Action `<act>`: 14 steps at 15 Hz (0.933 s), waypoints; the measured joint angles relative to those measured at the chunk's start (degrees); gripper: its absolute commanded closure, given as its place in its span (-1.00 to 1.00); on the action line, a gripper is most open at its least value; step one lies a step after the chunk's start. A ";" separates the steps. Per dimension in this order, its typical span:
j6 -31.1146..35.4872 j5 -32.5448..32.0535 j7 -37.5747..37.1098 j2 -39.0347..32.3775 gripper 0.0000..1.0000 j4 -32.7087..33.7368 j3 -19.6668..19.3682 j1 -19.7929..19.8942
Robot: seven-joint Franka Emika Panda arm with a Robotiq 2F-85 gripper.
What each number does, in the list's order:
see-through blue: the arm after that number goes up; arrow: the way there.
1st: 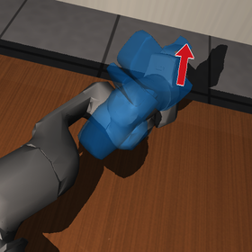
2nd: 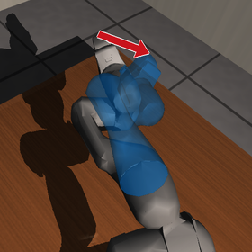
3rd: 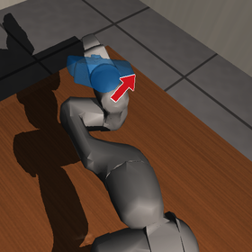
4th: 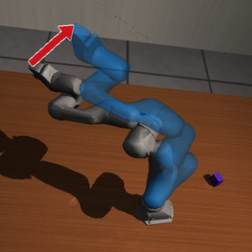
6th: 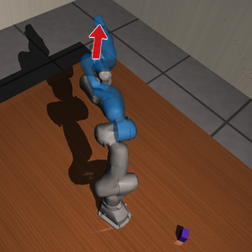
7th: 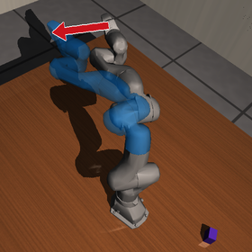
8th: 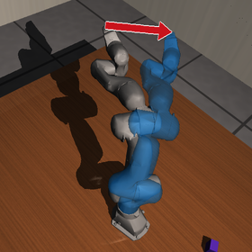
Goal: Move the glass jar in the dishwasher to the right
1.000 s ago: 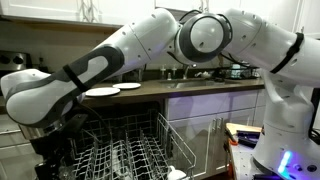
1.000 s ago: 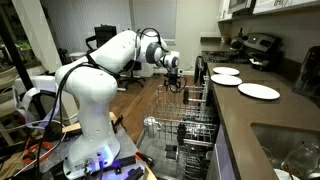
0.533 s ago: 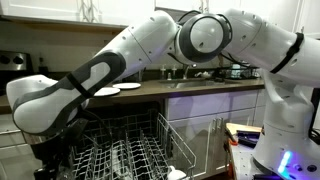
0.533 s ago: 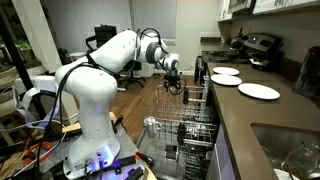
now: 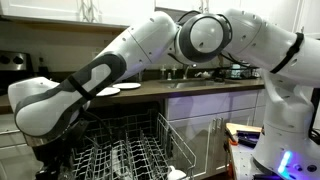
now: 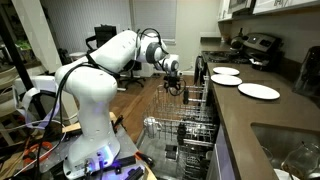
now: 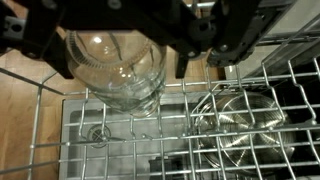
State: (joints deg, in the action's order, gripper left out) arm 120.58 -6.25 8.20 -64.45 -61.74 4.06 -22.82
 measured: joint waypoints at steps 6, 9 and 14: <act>2.77 0.00 0.00 0.00 -0.99 -1.06 -0.12 0.00; 3.78 0.00 0.00 0.00 -0.39 -1.59 -0.17 0.00; 4.14 0.00 0.00 0.07 -0.23 -1.86 -0.22 -0.01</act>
State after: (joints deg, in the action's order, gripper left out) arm 124.72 -6.25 8.20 -64.38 -63.60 3.84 -22.83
